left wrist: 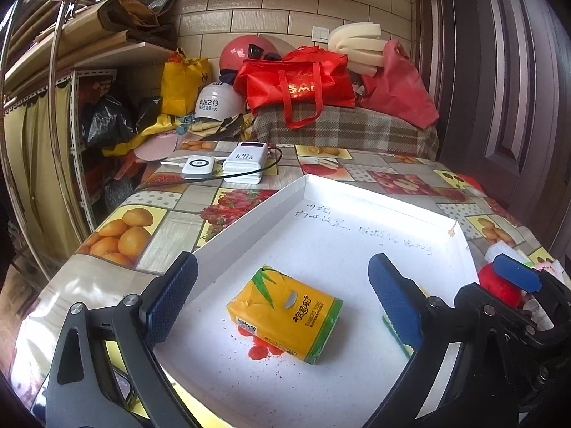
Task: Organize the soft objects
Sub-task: 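Open both tools and withdraw them from the tray toward the pile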
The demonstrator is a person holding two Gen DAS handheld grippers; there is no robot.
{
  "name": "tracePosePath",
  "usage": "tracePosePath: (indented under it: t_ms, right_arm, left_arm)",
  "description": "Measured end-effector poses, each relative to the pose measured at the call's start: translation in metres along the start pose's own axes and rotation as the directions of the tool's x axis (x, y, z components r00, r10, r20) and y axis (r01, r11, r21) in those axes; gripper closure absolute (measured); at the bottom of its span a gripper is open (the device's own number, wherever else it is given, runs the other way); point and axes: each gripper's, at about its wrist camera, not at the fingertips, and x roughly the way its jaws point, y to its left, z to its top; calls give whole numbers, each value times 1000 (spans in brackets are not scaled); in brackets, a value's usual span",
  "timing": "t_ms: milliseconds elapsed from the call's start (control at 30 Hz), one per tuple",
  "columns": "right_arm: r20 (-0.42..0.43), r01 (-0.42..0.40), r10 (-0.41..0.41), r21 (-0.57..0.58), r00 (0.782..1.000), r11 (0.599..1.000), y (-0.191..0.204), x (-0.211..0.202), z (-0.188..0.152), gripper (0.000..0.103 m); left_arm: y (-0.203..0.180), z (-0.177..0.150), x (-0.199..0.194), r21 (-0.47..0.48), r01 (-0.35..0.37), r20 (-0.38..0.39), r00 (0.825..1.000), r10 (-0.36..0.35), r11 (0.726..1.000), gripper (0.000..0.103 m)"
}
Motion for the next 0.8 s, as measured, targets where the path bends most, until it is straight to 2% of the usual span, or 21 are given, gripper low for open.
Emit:
tracePosePath:
  t_ms: [200, 333, 533, 633, 700, 767, 800]
  right_arm:
    - [45, 2, 1, -69, 999, 998, 9, -17, -3, 0]
    - [43, -17, 20, -55, 999, 998, 3, -25, -6, 0]
    - [80, -13, 15, -20, 997, 1000, -13, -43, -6, 0]
    - [110, 1, 0, -13, 994, 1000, -28, -61, -9, 0]
    - [147, 42, -39, -16, 988, 999, -40, -76, -11, 0]
    - [180, 101, -99, -1, 979, 995, -60, -94, -13, 0]
    - [188, 132, -133, 18, 973, 991, -74, -102, -14, 0]
  left_arm:
    - [-5, -1, -15, 30, -14, 82, 997, 11, 999, 6]
    - [-11, -2, -23, 63, -16, 123, 992, 8, 998, 6]
    - [-11, -4, -27, 57, 1, 135, 991, -9, 998, 6]
    - [-15, -6, -30, 69, 48, 120, 991, -56, 996, 6]
    - [-23, -8, -34, 101, 100, 113, 987, -111, 990, 6]
    - [-38, -12, -40, 146, 182, 88, 977, -195, 973, 6]
    - [-48, -15, -45, 173, 237, 66, 966, -251, 956, 6]
